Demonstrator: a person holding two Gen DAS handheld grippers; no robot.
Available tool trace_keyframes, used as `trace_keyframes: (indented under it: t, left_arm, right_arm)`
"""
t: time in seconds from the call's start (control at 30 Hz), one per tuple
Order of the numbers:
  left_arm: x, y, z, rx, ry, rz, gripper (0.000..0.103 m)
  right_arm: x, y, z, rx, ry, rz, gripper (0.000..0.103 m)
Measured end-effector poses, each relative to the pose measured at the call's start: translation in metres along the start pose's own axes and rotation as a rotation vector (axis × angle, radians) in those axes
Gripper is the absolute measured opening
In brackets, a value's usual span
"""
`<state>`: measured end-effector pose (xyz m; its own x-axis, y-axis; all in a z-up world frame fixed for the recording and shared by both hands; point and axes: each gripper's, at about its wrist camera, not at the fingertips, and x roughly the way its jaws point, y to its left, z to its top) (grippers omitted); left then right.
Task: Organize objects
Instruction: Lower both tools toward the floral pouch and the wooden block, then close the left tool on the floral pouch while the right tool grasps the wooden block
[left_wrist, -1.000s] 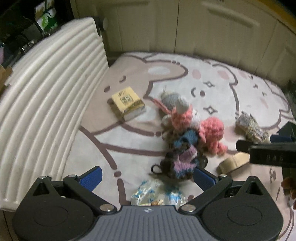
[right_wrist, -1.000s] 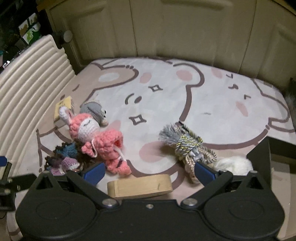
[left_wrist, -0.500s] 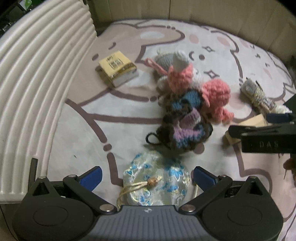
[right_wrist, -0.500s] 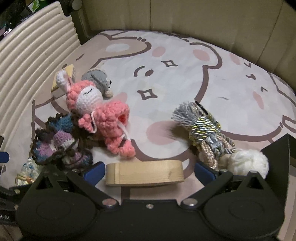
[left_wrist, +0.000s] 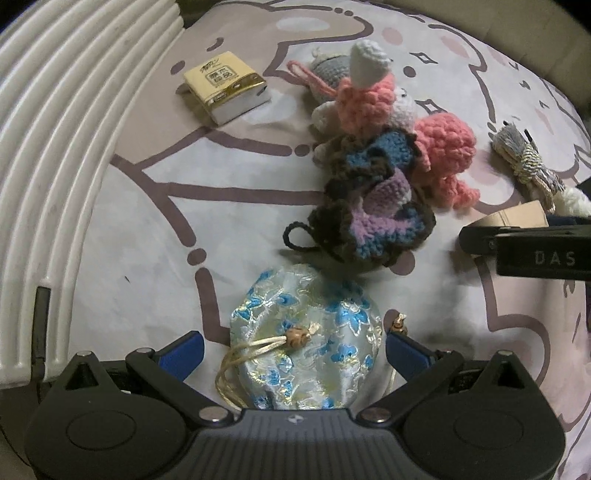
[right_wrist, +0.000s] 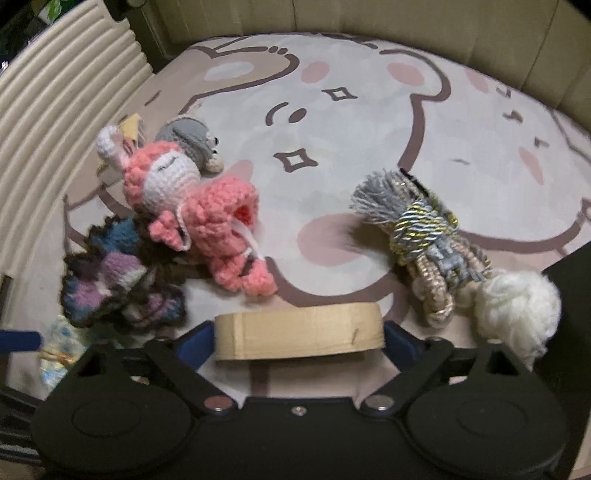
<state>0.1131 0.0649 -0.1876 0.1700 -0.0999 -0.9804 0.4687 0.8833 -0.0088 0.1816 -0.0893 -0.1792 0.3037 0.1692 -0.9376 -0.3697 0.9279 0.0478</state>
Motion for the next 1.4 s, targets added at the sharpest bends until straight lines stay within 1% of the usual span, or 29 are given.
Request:
trace_keyframes:
  t: [0.07, 0.13, 0.2, 0.4, 0.57, 0.63, 0.67, 0.87, 1.0, 1.17, 1.23, 1.3, 1.33, 1.4]
  left_arm:
    - [0.001, 0.002, 0.000, -0.015, 0.003, -0.012, 0.101]
    - [0.003, 0.004, -0.001, -0.017, 0.013, -0.031, 0.097]
    - [0.005, 0.006, -0.001, -0.024, 0.025, -0.054, 0.091]
    - [0.010, 0.003, -0.002, -0.027, 0.049, -0.089, 0.080]
    - [0.009, -0.004, -0.005, -0.002, 0.052, -0.075, 0.079]
    - [0.012, -0.012, -0.008, 0.048, 0.066, -0.047, 0.081]
    - [0.012, -0.016, -0.009, 0.070, 0.061, -0.033, 0.082]
    - [0.005, -0.013, -0.009, 0.014, 0.050, -0.034, 0.076]
    - [-0.009, -0.014, -0.010, -0.019, 0.011, -0.035, 0.073]
    - [-0.036, -0.016, -0.012, -0.071, -0.065, -0.068, 0.073]
    - [-0.040, -0.013, -0.013, -0.082, -0.090, -0.078, 0.072]
    - [-0.046, -0.013, -0.015, -0.092, -0.115, -0.093, 0.070]
    - [-0.046, -0.014, -0.017, -0.116, -0.128, -0.096, 0.069]
    - [-0.056, -0.015, -0.019, -0.126, -0.155, -0.108, 0.065]
  right_arm:
    - [-0.001, 0.002, 0.000, -0.004, 0.007, -0.014, 0.094]
    - [-0.001, 0.004, 0.000, -0.024, 0.013, -0.025, 0.094]
    - [-0.002, 0.004, 0.000, -0.031, 0.017, -0.025, 0.094]
    - [-0.010, 0.002, 0.001, -0.030, 0.011, -0.022, 0.094]
    - [-0.018, -0.001, 0.001, -0.034, 0.000, -0.026, 0.094]
    - [-0.024, -0.002, 0.000, -0.029, -0.008, -0.024, 0.094]
    - [-0.027, -0.002, 0.000, -0.029, -0.012, -0.024, 0.094]
    - [-0.043, -0.002, -0.004, -0.041, -0.037, -0.023, 0.094]
    - [-0.056, -0.005, -0.006, -0.040, -0.058, -0.023, 0.094]
    - [-0.075, -0.006, -0.009, -0.030, -0.099, -0.023, 0.094]
    - [-0.085, -0.007, -0.010, -0.023, -0.125, -0.027, 0.094]
    - [-0.094, -0.008, -0.011, -0.016, -0.145, -0.024, 0.094]
    - [-0.098, -0.009, -0.012, -0.013, -0.155, -0.023, 0.094]
    - [-0.107, -0.009, -0.015, -0.009, -0.174, -0.022, 0.094]
